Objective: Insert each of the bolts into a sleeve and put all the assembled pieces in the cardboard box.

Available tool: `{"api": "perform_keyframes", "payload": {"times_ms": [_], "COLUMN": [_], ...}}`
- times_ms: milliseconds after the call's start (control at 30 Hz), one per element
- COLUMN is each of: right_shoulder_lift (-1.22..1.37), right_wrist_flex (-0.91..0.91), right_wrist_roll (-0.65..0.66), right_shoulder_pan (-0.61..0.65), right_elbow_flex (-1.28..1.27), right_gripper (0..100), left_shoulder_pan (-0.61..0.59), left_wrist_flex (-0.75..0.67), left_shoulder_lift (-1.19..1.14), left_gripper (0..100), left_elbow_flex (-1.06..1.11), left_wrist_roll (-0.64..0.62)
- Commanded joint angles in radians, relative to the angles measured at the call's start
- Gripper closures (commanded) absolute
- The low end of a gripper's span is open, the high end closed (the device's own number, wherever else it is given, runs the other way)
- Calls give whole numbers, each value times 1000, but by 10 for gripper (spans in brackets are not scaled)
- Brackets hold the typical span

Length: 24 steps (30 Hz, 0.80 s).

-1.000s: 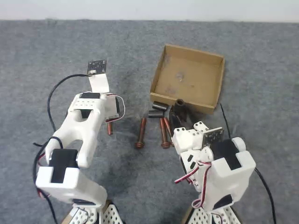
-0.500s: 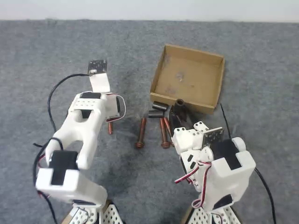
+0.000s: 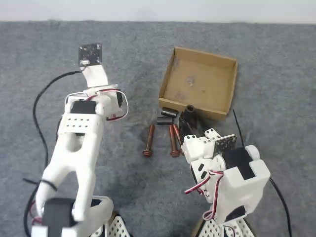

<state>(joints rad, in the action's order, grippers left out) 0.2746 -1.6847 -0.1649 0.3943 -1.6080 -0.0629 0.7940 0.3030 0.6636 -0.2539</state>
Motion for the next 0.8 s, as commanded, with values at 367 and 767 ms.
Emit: {"api": "perform_keyframes", "payload": {"times_ms": [367,767], "right_shoulder_lift": [-31,-31], "right_wrist_flex": [-1,-4], "right_wrist_roll": [-6,-6], "right_shoulder_pan": [2,-1], "right_elbow_flex": [-29,-29], "right_gripper": [992,992], "left_shoulder_pan": [38,284], "left_wrist_flex": [-509,-580], "left_shoulder_lift": [434,687], "left_gripper": [988,988], "left_elbow_flex": [280,427], "left_wrist_roll": [8,5]}}
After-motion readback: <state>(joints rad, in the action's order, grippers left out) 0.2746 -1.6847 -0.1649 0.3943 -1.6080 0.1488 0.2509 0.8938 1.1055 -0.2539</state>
